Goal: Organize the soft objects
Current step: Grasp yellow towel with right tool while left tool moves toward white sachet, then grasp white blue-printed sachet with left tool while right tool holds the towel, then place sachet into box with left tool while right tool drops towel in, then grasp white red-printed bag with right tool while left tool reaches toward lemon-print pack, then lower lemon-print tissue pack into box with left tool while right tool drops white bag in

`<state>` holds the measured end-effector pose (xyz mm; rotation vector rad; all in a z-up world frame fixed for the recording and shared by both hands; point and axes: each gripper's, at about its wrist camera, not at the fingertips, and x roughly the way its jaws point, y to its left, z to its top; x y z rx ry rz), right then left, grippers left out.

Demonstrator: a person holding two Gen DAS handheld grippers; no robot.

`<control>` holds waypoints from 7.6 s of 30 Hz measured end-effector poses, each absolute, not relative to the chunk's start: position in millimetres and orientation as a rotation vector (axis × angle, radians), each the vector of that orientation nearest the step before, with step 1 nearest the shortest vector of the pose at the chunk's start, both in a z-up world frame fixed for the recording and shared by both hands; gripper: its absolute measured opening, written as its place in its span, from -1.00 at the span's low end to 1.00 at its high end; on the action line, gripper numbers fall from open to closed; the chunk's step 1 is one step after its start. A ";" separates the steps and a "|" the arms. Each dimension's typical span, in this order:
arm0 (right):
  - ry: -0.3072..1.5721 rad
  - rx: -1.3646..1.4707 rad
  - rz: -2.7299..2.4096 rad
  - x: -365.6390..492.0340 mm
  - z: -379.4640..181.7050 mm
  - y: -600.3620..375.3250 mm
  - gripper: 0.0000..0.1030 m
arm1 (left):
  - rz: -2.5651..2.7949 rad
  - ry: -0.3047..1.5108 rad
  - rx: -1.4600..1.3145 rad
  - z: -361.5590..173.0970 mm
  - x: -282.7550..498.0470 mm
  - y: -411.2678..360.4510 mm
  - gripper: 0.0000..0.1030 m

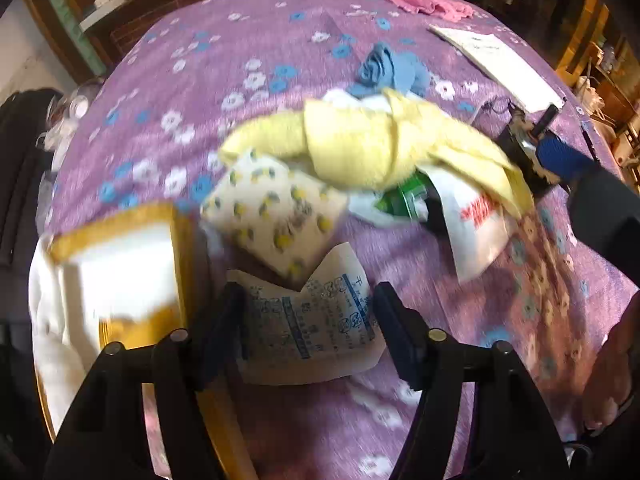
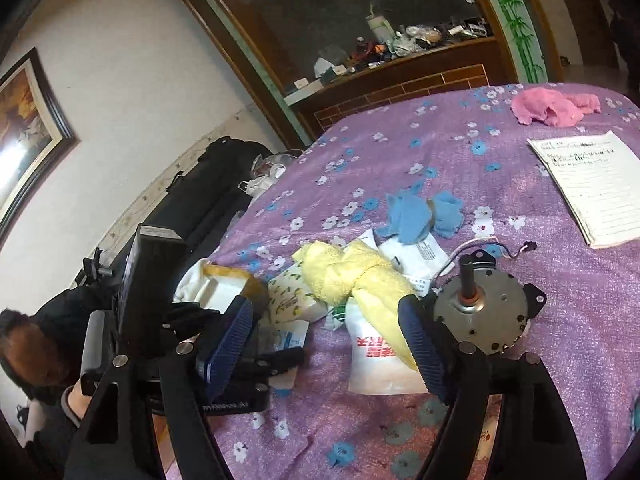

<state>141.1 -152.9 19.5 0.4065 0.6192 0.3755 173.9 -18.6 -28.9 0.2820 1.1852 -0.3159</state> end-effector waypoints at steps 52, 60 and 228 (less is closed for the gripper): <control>0.488 0.282 0.437 120.3 35.9 -145.3 -0.25 | -0.247 1.223 -0.213 -11.5 76.1 21.5 0.28; 0.536 0.344 0.434 130.0 14.9 -158.4 -0.24 | -0.064 1.262 -0.456 -23.4 94.0 29.7 0.28; 0.696 0.364 0.715 119.6 46.6 -55.9 -0.86 | -0.080 0.943 -0.284 30.0 32.0 170.9 0.22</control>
